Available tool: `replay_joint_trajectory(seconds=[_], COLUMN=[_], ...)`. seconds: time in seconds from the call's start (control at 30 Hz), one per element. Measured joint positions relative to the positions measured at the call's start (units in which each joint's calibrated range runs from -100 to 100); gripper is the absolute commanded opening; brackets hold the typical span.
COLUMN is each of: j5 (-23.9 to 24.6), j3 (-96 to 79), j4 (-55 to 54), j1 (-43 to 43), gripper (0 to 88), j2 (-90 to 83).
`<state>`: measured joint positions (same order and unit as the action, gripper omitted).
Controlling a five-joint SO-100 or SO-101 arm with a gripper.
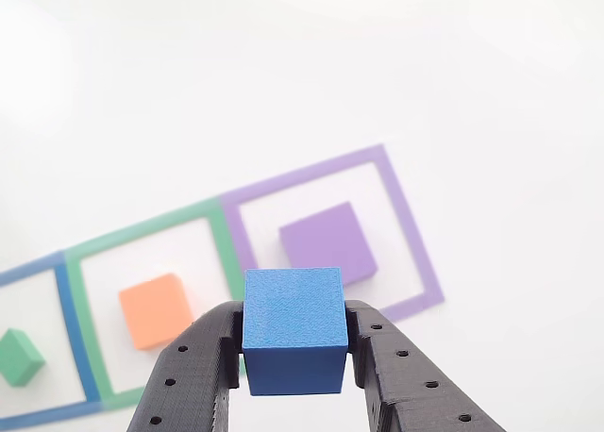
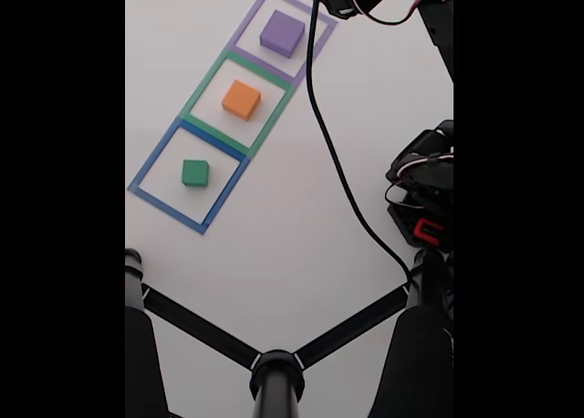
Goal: Tower of hanoi
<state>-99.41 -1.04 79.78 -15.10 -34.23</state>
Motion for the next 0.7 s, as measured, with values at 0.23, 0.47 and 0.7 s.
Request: replay_joint_trajectory(seconds=[0.23,0.47,0.7], j5=[0.00,0.00,0.00], j3=[-12.18,-30.64,-47.78], j4=[-7.06,-22.39,-43.58], j1=[-2.37,-4.91,-5.65], gripper=[4.3,4.3,4.3], j2=[-4.47,-8.02,-8.86])
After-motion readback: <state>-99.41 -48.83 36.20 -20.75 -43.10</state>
